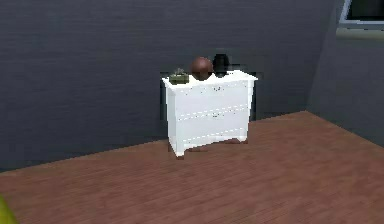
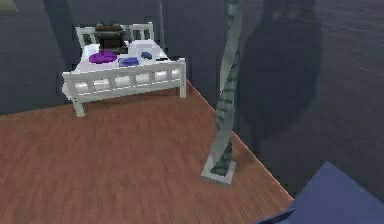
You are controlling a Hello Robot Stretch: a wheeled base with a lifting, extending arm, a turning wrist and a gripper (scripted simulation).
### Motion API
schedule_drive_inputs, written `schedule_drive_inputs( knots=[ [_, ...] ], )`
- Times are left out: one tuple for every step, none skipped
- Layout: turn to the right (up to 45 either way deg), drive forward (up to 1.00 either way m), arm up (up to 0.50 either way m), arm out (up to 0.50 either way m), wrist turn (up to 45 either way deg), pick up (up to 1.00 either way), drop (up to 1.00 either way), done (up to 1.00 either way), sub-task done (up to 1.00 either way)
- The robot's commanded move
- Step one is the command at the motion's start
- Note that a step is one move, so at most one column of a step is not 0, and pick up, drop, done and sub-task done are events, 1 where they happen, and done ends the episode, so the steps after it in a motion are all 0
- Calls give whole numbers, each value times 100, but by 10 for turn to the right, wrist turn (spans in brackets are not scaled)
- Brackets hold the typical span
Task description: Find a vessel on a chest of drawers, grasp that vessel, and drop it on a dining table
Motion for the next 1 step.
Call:
schedule_drive_inputs(
  knots=[
    [0,45,0,0,0,0,0,0,0]
  ],
)
